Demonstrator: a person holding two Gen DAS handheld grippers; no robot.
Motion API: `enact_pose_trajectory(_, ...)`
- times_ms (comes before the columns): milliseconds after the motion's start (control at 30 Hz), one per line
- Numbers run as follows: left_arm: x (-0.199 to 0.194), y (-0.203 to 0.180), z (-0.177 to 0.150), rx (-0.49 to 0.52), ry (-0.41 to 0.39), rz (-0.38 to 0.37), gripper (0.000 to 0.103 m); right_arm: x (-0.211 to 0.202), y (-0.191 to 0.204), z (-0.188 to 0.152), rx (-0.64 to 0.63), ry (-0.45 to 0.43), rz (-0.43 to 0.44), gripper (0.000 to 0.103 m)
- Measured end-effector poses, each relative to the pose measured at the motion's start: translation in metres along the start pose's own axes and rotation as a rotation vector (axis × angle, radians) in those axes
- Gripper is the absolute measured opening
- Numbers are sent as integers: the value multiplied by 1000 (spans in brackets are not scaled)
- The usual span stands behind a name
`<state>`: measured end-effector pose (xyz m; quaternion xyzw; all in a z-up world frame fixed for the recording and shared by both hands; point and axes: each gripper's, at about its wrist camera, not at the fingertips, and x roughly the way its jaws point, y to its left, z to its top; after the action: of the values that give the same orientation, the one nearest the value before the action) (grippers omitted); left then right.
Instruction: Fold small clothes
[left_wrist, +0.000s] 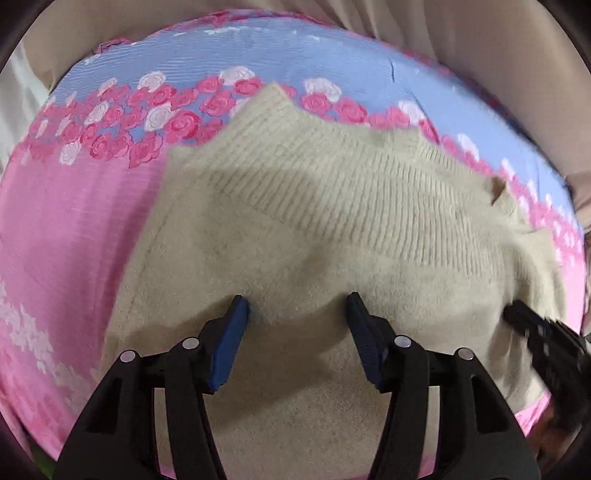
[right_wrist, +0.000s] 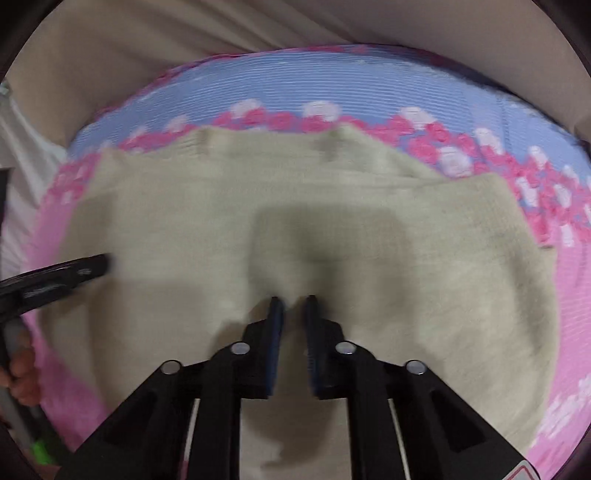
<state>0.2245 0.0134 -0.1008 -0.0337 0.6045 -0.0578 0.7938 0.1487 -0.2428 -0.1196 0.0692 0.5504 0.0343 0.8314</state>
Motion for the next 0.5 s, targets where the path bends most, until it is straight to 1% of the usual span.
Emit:
enact_pose_trajectory(33,-3,2,1,4,3,8,54,-7,-26,3,92,-13,-24,0)
enact_pose_trajectory(67,-4,3,2,9,7,13,54,-14,-45,4,157,-21,-41,0)
enact_pose_trajectory(100,-4,5,3,8,11,15,54,-21,-59,4,206,-33,-37,0)
enact_pose_trajectory(133,-4,7,2,5,16,15,54,-28,-74,3,244,-48,-104,8)
enact_pose_trajectory(167,-3,8,3,-3,14,11,54,-28,-84,2,244,-50,-171,7)
enact_pose_trajectory(200,-3,8,3,-8,12,9,54,-19,-96,-1,237,-15,-202,1)
enact_pose_trajectory(233,-2,8,3,-7,11,13,55,-19,-104,-4,267,-14,-172,0)
enact_pose_trajectory(267,-1,7,4,1,9,23,55,-28,-111,-6,320,-41,-143,2)
enact_pose_trajectory(300,-1,5,4,12,6,34,55,-38,-113,-6,342,-71,-161,3)
enact_pose_trajectory(333,1,5,2,17,5,40,55,-44,-113,-7,336,-100,-175,4)
enact_pose_trajectory(367,1,3,1,20,4,46,56,-42,-113,-8,309,-102,-199,5)
enact_pose_trajectory(400,3,2,0,22,3,48,57,-32,-115,-8,286,-62,-229,5)
enact_pose_trajectory(433,3,1,-1,21,3,49,58,-14,-119,-11,260,7,-265,2)
enact_pose_trajectory(467,3,1,-1,22,5,51,58,-13,-118,-9,262,-1,-268,3)
enact_pose_trajectory(500,3,0,0,28,8,55,58,-22,-119,-7,272,-14,-256,4)
